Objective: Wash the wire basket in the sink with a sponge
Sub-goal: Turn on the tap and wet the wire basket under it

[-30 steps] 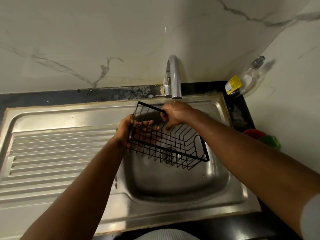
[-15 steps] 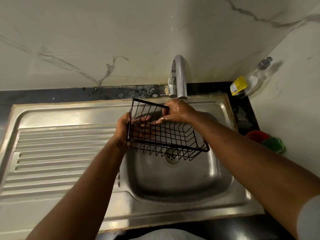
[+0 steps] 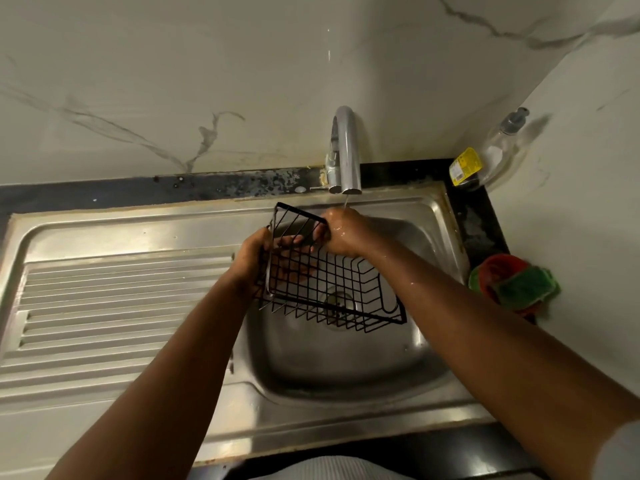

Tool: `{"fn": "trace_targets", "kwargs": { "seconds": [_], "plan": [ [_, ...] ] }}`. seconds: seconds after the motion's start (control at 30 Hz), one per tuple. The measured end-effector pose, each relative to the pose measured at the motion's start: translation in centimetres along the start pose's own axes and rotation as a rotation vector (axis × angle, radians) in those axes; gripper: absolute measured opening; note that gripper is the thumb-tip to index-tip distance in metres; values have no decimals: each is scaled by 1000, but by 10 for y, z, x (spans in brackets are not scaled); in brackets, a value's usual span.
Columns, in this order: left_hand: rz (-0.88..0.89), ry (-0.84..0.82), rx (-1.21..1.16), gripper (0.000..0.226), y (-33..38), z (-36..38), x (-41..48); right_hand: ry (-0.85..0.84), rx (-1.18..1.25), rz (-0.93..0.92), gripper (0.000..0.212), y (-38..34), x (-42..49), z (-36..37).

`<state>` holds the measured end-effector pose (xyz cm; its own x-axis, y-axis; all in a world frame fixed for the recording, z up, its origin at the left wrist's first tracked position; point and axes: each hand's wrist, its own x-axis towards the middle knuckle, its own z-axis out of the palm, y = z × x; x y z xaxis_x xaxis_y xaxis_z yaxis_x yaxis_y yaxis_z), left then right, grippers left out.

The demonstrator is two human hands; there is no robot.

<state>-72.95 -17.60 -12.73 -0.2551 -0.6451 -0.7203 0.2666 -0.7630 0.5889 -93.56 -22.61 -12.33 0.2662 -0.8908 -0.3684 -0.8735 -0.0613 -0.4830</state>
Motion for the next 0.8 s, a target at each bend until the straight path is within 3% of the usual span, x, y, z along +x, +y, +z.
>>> {"fn": "trace_targets", "kwargs": {
  "seconds": [0.17, 0.27, 0.37, 0.43, 0.53, 0.63, 0.8],
  "plan": [
    [101, 30, 53, 57, 6, 3, -10, -25, 88, -97, 47, -35, 15, -9],
    [162, 63, 35, 56, 9, -9, -8, -22, 82, -134, 27, -18, 9, -17],
    [139, -35, -139, 50, 14, -25, -11, -52, 185, -16, 15, 26, -4, -22],
    [146, -95, -179, 53, 15, -30, -12, -140, 340, 104, 16, 54, -12, -18],
    [156, -90, -131, 81, 12, -32, -13, -201, 755, 324, 19, 74, -21, 1],
    [204, -114, -195, 56, 5, -31, -4, -215, 1116, 500, 38, 79, -33, 9],
    [248, -165, -255, 38, 2, -26, -3, -334, 1338, 533, 45, 87, -52, 29]
  ]
}}
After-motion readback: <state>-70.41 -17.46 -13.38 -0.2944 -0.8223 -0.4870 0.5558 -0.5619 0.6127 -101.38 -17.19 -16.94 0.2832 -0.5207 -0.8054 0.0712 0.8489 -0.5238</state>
